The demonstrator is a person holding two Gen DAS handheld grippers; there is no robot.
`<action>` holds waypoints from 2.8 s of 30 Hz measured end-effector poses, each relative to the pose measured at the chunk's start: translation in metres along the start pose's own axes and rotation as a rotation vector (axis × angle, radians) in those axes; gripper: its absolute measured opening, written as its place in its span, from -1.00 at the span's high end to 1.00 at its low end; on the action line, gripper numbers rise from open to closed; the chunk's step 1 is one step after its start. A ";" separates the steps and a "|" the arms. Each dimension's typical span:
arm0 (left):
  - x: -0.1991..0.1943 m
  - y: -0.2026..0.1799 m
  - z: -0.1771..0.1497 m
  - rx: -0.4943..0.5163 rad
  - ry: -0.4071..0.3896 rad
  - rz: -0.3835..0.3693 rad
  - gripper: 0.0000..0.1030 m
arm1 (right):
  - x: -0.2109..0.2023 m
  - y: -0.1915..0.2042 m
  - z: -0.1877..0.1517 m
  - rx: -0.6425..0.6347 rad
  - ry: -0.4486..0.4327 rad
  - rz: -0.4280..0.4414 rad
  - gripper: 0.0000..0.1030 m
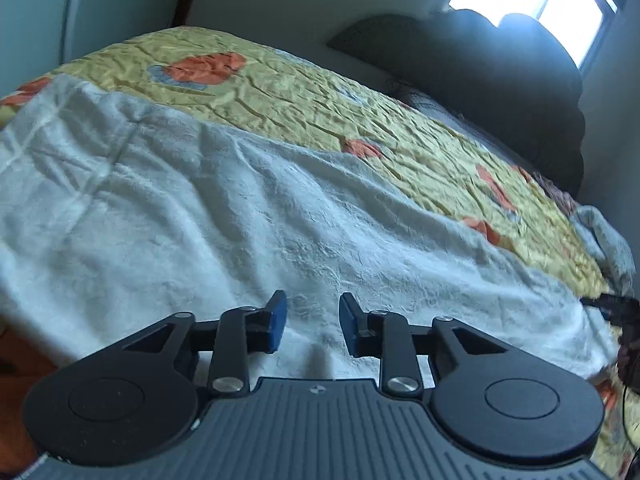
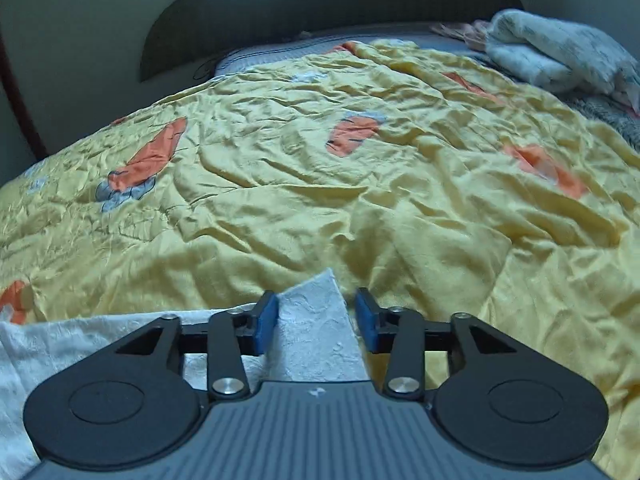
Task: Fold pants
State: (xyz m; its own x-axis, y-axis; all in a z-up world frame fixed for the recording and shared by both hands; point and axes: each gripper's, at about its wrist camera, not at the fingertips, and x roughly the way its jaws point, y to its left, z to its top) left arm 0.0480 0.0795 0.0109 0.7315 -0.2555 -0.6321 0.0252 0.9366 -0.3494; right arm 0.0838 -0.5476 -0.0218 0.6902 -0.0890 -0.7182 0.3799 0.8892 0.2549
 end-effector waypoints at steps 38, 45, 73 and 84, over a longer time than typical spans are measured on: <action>-0.080 0.030 0.030 0.118 -0.302 0.193 -0.75 | -0.133 -0.017 -0.124 0.401 -0.147 0.176 -0.57; -0.053 -0.040 0.036 0.194 -0.237 0.071 -0.76 | -0.097 -0.092 -0.135 0.894 0.010 0.404 -0.57; 0.058 -0.249 0.020 0.349 0.051 -0.399 -0.81 | -0.124 0.011 -0.110 0.077 -0.298 0.059 0.71; 0.178 -0.374 -0.001 0.207 0.451 -0.608 -0.81 | -0.112 0.090 -0.141 -0.334 -0.259 -0.049 0.71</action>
State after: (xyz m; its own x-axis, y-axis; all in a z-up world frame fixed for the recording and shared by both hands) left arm 0.1683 -0.3163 0.0279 0.2023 -0.7686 -0.6069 0.4913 0.6158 -0.6160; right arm -0.0459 -0.3942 -0.0097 0.8246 -0.2066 -0.5266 0.2252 0.9739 -0.0296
